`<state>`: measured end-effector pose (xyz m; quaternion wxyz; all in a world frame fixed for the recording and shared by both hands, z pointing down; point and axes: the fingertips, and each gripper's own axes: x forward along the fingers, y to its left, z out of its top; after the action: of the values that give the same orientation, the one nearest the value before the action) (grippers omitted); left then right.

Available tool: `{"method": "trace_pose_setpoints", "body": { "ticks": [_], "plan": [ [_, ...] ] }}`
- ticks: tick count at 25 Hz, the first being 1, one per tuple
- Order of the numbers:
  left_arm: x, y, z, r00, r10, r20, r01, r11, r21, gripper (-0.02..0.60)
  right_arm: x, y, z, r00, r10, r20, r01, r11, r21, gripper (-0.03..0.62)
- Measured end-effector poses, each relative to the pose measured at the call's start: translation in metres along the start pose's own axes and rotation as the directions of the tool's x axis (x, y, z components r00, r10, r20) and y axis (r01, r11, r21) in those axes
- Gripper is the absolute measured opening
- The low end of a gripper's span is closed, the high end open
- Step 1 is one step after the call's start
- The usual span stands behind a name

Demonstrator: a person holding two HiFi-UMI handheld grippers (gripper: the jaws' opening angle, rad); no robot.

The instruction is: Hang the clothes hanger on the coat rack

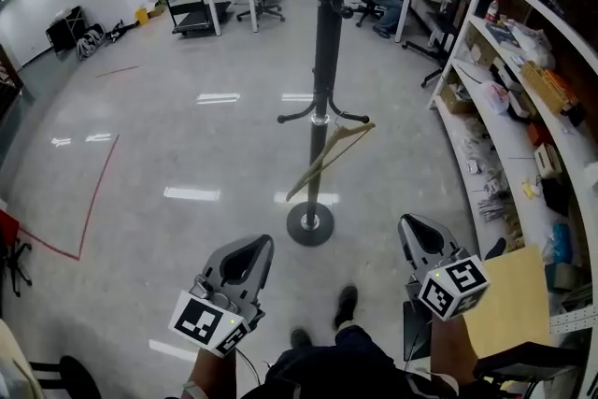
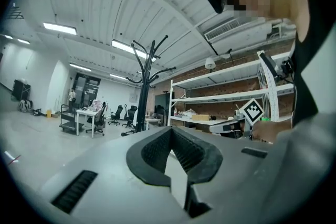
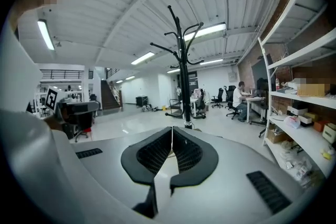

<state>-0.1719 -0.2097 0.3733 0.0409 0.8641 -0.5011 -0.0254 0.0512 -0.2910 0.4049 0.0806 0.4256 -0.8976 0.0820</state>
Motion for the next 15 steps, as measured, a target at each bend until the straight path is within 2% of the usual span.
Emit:
{"method": "trace_pose_setpoints", "body": {
  "ticks": [4, 6, 9, 13, 15],
  "plan": [
    [-0.022, -0.018, 0.002, 1.0, -0.021, 0.018, 0.022, 0.998, -0.061, 0.0, -0.025, 0.024, 0.005, 1.0, 0.017, 0.015, -0.017, 0.999, -0.033, 0.008],
    [-0.029, -0.034, 0.002, 1.0, -0.025, 0.017, 0.026, 0.998, -0.056, 0.0, -0.04, 0.029, 0.003, 0.999, 0.027, 0.028, -0.026, 0.999, -0.042, 0.008],
    [-0.04, -0.062, 0.001, 1.0, -0.007, 0.018, 0.008, 0.999, -0.042, 0.0, -0.066, 0.031, -0.004, 0.998, 0.04, 0.038, -0.038, 0.998, -0.041, 0.008],
    [-0.053, -0.102, 0.004, 0.999, 0.013, 0.046, -0.009, 0.995, -0.103, 0.0, -0.109, 0.039, -0.009, 0.996, 0.074, 0.047, -0.071, 0.996, -0.052, 0.008],
    [-0.058, -0.127, 0.007, 0.998, 0.022, 0.055, -0.016, 0.994, -0.105, 0.0, -0.133, 0.041, -0.011, 0.994, 0.092, 0.057, -0.089, 0.994, -0.056, 0.008]
  ]
}}
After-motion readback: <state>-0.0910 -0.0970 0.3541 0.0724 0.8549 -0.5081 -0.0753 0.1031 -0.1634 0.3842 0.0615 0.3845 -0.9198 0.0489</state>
